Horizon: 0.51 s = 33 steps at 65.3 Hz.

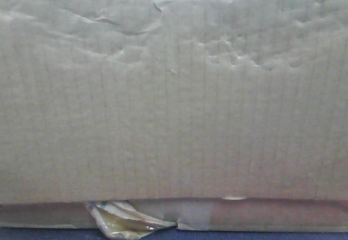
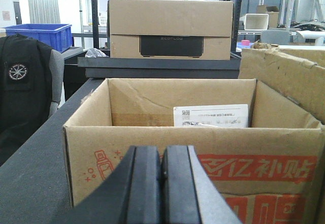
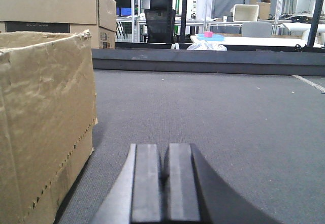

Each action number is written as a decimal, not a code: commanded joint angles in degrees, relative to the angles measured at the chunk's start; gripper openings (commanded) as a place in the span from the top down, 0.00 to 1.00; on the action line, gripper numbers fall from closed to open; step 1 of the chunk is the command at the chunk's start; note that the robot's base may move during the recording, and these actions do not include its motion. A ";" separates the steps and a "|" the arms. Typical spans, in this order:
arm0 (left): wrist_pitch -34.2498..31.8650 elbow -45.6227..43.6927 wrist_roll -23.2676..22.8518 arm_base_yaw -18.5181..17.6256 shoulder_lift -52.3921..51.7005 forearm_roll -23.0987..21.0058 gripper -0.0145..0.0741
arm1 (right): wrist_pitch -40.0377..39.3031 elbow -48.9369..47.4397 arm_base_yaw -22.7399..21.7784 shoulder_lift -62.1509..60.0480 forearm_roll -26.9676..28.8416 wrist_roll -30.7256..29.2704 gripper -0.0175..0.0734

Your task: Stack two boxes on right shelf middle

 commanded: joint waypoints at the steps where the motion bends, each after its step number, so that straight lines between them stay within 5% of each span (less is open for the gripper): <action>1: -1.67 -0.13 0.07 -0.18 -0.32 -0.52 0.96 | -0.96 0.00 -0.28 -0.16 -0.38 -0.07 0.99; 11: 5.80 -3.89 0.07 -0.18 -0.32 -1.52 0.96 | -0.96 0.00 -0.28 -0.16 -0.38 -0.07 0.99; 33: 29.91 -30.04 0.07 -0.18 15.23 -1.52 0.96 | -0.96 0.00 -0.28 -0.16 -0.38 -0.07 0.99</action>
